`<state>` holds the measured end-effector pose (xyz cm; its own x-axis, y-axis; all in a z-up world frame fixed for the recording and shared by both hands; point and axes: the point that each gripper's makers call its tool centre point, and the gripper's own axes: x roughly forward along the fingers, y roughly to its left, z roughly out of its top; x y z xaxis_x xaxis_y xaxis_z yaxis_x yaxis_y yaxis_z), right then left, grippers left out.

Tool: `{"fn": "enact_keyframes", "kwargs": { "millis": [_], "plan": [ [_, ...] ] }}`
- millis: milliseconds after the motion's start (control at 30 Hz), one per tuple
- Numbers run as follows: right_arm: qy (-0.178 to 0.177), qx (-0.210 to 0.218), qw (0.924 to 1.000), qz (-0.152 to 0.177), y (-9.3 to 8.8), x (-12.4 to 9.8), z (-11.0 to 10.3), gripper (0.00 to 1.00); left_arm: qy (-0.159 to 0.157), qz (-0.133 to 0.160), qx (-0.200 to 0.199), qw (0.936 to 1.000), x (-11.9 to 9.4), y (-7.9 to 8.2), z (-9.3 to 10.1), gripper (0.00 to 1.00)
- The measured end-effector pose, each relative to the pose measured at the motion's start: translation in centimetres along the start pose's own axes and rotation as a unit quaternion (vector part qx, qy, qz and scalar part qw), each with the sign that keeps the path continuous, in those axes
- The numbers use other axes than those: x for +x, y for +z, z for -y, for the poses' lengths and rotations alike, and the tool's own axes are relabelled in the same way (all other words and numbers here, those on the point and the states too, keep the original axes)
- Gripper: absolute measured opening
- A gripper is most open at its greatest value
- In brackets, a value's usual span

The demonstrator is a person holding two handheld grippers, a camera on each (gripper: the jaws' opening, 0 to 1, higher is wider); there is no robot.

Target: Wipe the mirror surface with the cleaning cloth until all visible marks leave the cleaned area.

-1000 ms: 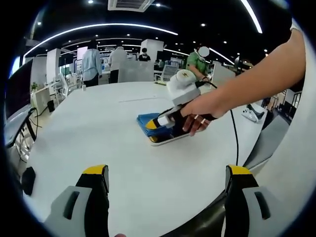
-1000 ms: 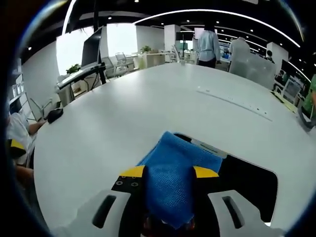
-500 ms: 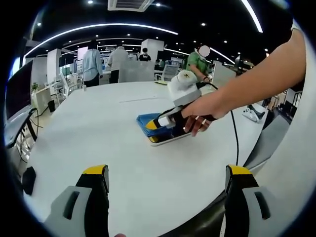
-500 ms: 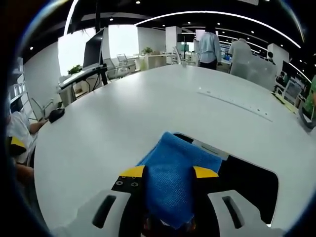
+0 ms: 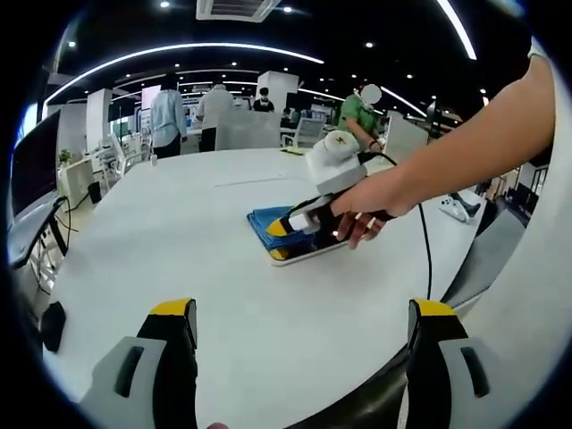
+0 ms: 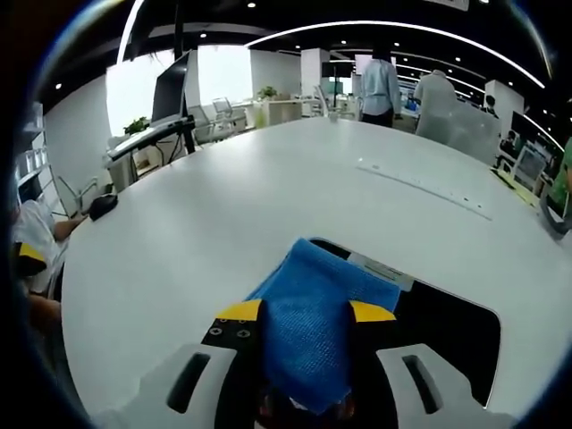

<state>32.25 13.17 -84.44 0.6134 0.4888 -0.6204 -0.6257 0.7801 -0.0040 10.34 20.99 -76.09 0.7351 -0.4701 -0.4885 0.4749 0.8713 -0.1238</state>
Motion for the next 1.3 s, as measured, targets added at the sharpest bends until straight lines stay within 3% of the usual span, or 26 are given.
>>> {"fn": "enact_keyframes", "kwargs": {
  "millis": [700, 1300],
  "plan": [
    [-0.004, 0.003, 1.0, 0.002, -0.8, -1.7, 1.0, 0.33, -0.005, 0.0, 0.002, 1.0, 0.3, 0.1, 1.0, 0.99],
    [-0.006, 0.006, 1.0, -0.001, -1.5, -1.7, 3.0, 0.33, -0.006, -0.001, 0.009, 0.9999, 0.6, 0.4, 1.0, 0.99]
  ]
}}
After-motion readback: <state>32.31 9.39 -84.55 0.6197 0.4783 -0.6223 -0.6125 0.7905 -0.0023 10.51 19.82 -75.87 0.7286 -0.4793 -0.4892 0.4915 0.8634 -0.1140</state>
